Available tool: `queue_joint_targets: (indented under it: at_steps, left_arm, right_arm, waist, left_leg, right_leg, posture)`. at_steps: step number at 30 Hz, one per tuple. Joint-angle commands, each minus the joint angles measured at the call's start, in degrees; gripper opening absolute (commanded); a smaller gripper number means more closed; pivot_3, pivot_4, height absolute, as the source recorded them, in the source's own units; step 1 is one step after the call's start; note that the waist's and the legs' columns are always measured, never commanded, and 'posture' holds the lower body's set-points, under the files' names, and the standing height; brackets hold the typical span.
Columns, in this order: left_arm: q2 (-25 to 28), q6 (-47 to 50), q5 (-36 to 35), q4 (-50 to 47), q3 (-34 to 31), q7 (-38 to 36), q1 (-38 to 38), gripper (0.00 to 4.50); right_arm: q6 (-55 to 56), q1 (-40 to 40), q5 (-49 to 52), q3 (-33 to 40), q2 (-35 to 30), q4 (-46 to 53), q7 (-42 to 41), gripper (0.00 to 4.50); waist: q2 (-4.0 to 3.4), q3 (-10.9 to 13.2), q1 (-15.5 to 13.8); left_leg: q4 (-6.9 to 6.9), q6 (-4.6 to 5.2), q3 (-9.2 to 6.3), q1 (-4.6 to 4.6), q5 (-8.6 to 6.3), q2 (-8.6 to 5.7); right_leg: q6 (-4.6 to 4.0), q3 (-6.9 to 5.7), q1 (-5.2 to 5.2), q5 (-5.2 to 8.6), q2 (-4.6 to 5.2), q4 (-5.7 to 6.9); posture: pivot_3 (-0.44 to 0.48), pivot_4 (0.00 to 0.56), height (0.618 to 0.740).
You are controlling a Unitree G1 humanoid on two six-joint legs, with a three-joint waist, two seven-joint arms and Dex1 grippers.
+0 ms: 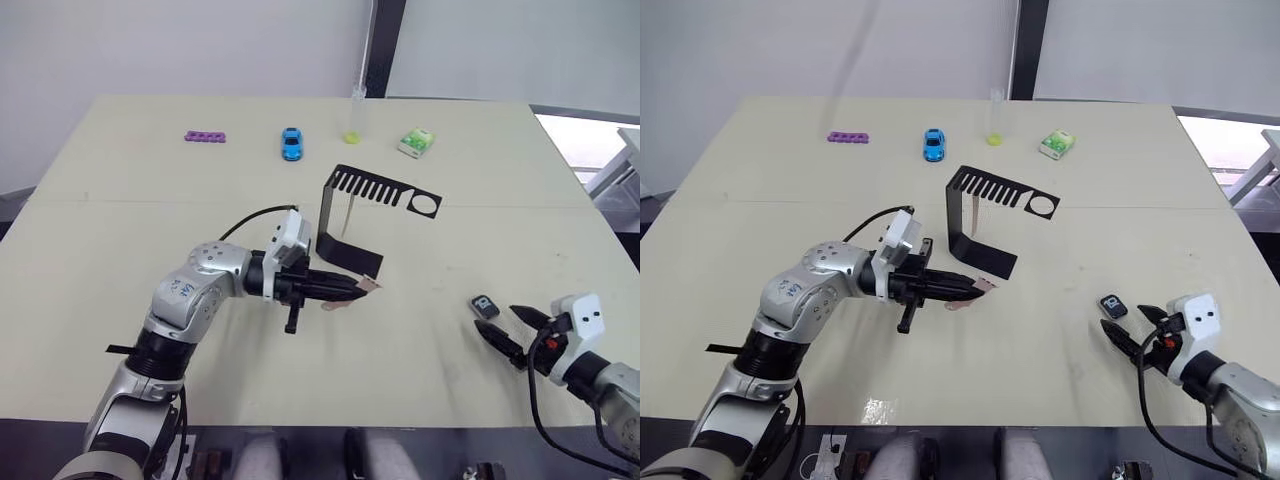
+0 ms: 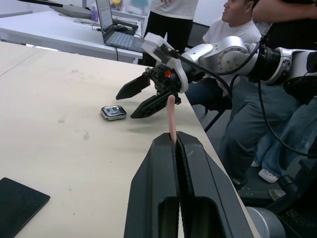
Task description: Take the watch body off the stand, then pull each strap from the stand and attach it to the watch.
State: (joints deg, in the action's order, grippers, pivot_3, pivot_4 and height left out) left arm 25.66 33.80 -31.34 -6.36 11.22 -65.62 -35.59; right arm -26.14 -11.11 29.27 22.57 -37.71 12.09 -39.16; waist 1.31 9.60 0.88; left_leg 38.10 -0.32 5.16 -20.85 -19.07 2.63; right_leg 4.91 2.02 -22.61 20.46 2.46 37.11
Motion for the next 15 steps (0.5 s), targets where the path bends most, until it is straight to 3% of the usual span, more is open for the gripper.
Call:
queue_joint_targets:
  at_steps: [1, 15]
  left_arm:
    - [-0.1, 0.4, -1.2, -2.6, -1.2, 0.8, -0.2, 0.0]
    - [-0.2, 1.4, -1.3, -3.8, -1.3, 2.1, -0.2, 0.0]
  right_arm:
    - [1.7, 1.8, -1.3, -0.2, -0.1, -1.6, -0.2, 4.47]
    - [-0.5, 4.6, -4.5, -2.4, 1.8, -2.0, 4.3, 4.47]
  waist:
    - [-0.01, 0.0, 0.0]
    - [-0.02, 0.0, -0.3]
  left_leg:
    - [0.01, 0.0, 0.01, 0.0, 0.0, 0.0]
    - [0.03, -0.01, 0.05, 0.04, 0.01, 0.0]
  right_leg:
    - [0.0, 0.0, 0.0, 0.0, 0.0, 0.0]
    - [0.0, 0.03, 0.0, 0.0, -0.01, 0.08]
  posture:
    - [0.0, 0.15, 0.74]
    - [0.0, 0.15, 0.74]
